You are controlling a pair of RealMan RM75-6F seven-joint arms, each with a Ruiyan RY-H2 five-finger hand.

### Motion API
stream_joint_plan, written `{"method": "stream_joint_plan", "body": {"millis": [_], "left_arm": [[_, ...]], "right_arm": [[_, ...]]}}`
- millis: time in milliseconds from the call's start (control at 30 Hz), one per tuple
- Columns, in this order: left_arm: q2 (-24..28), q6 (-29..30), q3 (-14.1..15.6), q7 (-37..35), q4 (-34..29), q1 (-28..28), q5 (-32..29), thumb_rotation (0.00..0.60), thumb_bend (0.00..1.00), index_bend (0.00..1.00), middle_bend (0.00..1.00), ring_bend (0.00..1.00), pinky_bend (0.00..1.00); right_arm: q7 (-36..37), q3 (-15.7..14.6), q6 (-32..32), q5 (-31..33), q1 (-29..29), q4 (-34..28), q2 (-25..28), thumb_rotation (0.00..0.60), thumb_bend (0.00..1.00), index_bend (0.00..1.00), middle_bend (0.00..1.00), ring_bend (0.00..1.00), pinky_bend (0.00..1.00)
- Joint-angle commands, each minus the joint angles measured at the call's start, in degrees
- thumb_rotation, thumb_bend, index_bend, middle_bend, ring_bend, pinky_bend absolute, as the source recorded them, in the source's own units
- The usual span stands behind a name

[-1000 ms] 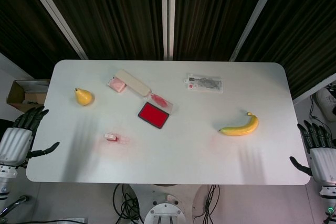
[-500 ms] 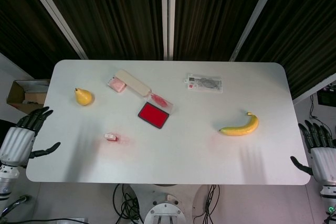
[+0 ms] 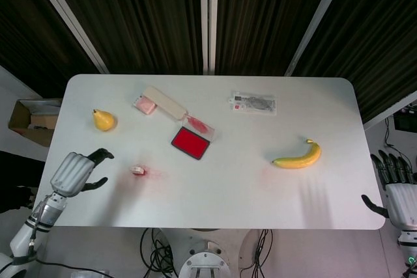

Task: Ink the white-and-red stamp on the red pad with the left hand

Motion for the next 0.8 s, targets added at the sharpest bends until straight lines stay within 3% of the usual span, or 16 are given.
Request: {"method": "stream_joint_plan", "body": {"millis": [33, 300, 467, 800], "left_arm": [[-3.96, -4.24, -0.44, 3.10, 1.99, -3.34, -0.26, 0.600, 0.18, 0.29, 0.30, 0.92, 1.00], [-9.10, -7.81, 0.52, 3.62, 5.96, -5.50, -1.58, 0.600, 0.18, 0.24, 0.25, 0.91, 1.00], [-12.06, -8.84, 0.81, 3.29, 8.95, -6.46, -2.29, 0.600, 0.18, 0.28, 0.34, 0.91, 1.00], [-16.33, -10.53, 1.05, 8.60, 13.20, -6.12, -5.83, 0.600, 0.19, 0.36, 0.41, 0.93, 1.00]], "right_arm": [[0.32, 0.14, 0.30, 0.34, -0.28, 0.17, 0.21, 0.600, 0.08, 0.00, 0.00, 0.00, 0.00], [1.16, 0.28, -0.28, 0.93, -0.31, 1.06, 0.22, 0.600, 0.08, 0.00, 0.00, 0.00, 0.00], [1.40, 0.17, -0.62, 0.42, 0.04, 1.38, -0.20, 0.600, 0.08, 0.00, 0.00, 0.00, 0.00], [2.16, 0.61, -0.48, 1.06, -0.06, 2.70, -0.96, 0.600, 0.09, 0.00, 0.00, 0.00, 0.00]]}}
